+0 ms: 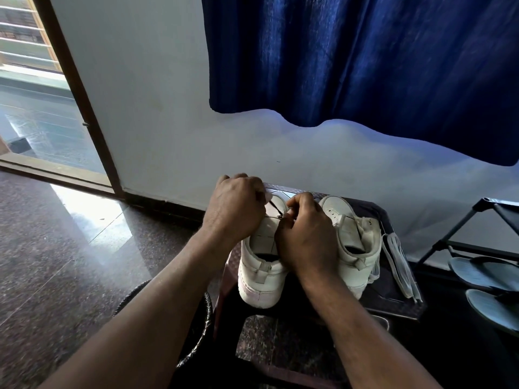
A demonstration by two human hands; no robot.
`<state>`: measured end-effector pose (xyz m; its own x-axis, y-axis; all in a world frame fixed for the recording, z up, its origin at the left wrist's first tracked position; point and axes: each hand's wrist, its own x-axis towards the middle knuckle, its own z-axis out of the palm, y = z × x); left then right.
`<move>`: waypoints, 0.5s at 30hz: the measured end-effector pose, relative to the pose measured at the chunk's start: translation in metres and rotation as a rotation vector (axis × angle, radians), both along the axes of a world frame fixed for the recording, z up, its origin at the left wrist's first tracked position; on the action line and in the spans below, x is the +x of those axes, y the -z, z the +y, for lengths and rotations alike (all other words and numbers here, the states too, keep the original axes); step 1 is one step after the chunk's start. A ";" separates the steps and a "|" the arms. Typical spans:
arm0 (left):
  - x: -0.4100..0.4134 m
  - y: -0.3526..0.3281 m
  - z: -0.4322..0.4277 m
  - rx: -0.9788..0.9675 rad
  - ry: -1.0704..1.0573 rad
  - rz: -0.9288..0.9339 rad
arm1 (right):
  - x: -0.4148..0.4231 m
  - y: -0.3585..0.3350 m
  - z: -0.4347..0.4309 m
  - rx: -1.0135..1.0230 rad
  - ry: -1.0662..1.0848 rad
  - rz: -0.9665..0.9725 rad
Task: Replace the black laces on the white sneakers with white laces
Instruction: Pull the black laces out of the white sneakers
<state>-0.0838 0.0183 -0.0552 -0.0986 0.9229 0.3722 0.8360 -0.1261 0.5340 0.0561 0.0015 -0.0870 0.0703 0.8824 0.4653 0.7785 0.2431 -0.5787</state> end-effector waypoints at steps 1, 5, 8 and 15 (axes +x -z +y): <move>0.001 -0.004 0.000 -0.035 0.013 -0.210 | 0.000 0.000 0.000 -0.006 -0.005 0.007; -0.001 -0.019 -0.007 -0.079 0.136 -1.053 | 0.001 0.000 -0.001 -0.003 -0.019 0.002; -0.015 -0.017 -0.006 -0.093 0.029 -0.401 | 0.000 0.001 0.000 -0.007 0.000 -0.010; -0.018 -0.012 -0.007 -0.077 0.023 -0.030 | -0.001 0.001 0.001 -0.020 0.008 -0.003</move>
